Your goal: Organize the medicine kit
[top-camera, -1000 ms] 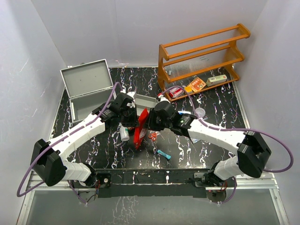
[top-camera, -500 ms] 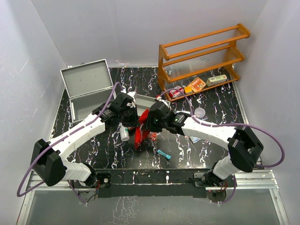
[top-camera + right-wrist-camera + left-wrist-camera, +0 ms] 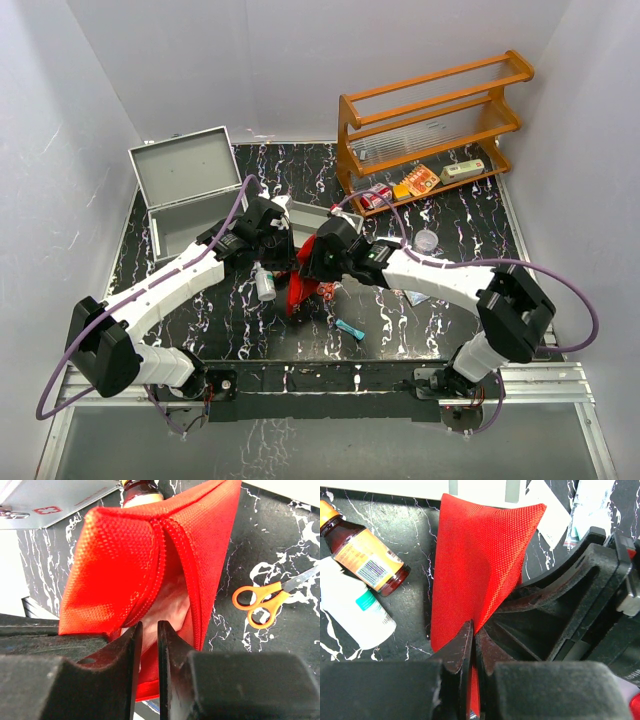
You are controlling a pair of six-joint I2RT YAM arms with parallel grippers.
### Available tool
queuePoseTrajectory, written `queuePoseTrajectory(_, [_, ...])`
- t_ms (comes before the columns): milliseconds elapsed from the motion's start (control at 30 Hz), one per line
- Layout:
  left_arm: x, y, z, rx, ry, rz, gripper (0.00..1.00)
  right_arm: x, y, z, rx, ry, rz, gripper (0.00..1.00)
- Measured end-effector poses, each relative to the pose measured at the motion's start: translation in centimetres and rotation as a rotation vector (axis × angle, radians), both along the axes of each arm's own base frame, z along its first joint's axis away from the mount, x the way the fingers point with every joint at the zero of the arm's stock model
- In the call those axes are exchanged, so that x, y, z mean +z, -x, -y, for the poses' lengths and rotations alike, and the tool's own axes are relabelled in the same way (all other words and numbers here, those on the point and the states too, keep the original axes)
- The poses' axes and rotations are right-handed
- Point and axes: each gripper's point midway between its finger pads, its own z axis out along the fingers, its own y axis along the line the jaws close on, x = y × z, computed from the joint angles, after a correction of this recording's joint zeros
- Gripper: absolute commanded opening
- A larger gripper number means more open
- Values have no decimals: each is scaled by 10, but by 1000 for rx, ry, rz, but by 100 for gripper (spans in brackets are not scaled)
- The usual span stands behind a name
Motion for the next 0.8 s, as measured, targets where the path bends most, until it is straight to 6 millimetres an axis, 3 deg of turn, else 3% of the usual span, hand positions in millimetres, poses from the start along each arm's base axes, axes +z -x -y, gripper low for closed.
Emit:
queuePoseTrajectory(167, [0,0,0,0,-2,1,0,15,-1,3,3,-21,41,17])
queuePoseTrajectory(467, [-1,-2,-2,2,-15,12,0,80,2,28,-27,-78,191,22])
queuePoseTrajectory(667, [-1,-2,-3,2,-20,15,0,87,0,74,-125,36,272,37])
queuePoseTrajectory(800, [-2,-2,-5,2,-29,14,0,74,-6,117,-233,178,302,48])
